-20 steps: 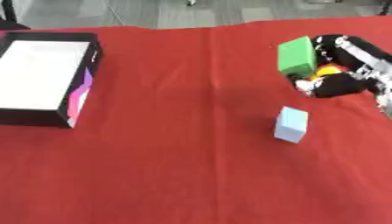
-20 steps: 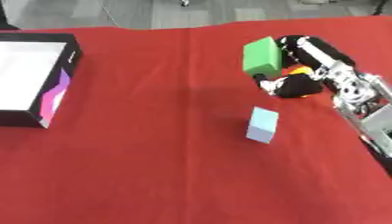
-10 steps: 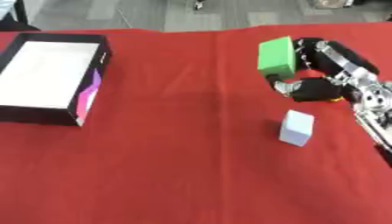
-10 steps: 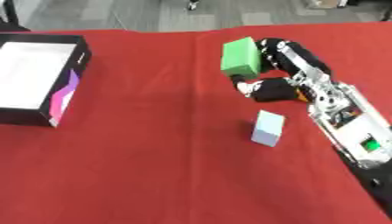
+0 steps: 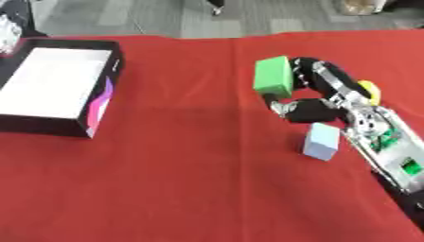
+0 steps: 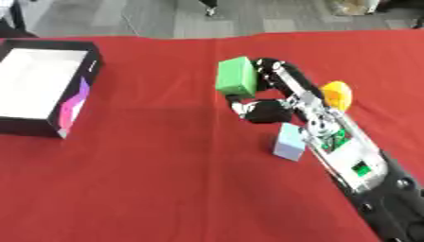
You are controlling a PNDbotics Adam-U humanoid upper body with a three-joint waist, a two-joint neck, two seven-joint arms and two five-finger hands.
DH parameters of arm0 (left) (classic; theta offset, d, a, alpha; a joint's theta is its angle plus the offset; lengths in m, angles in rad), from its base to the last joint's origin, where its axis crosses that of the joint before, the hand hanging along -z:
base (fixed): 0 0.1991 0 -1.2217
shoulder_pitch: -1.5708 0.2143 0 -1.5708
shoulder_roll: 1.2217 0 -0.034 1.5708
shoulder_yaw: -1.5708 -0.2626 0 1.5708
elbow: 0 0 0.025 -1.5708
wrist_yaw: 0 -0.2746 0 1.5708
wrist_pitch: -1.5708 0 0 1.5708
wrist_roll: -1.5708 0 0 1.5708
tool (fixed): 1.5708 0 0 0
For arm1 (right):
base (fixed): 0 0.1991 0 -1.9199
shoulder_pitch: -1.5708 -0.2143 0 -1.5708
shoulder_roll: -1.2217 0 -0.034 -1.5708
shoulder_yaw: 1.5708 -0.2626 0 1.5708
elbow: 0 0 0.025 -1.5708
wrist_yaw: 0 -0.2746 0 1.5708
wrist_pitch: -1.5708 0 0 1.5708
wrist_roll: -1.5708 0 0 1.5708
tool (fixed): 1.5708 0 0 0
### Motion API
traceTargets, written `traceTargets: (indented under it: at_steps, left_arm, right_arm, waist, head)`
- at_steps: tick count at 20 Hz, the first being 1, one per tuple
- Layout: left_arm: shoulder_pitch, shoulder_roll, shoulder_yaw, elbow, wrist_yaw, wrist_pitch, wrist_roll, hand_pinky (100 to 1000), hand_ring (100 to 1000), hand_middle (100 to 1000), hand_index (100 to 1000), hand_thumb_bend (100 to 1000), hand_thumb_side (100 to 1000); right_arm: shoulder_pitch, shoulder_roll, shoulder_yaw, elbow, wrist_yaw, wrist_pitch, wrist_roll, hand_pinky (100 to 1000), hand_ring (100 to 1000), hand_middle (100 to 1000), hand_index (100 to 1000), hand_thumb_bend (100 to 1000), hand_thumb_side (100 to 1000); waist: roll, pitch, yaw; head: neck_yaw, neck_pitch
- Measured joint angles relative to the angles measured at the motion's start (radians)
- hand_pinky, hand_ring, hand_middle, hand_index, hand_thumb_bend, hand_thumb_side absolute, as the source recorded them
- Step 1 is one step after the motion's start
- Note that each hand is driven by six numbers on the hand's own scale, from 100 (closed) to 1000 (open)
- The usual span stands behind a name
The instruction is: Pick up the objects with one hand, pass them to the other hand, and then place them into the box on the other side of the table.
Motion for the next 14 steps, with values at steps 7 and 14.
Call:
traceTargets:
  at_steps: [7,14]
  left_arm:
    - [-0.112,0.018,-0.089,-0.001,-0.043,0.011,-0.153,798,759,832,835,329,636]
    - [-0.204,-0.01,-0.147,-0.002,-0.084,0.025,-0.236,803,768,834,834,320,628]
  right_arm:
    - [-0.019,0.057,0.036,0.071,0.034,-0.031,-0.03,746,582,388,549,100,100]
    - [-0.039,0.102,0.064,0.116,0.013,-0.051,-0.108,740,576,385,548,100,100]
  waist:
    - [0.0,-0.007,0.011]
    - [0.0,-0.013,0.022]
  head:
    - [-0.006,0.002]
    - [-0.006,0.004]
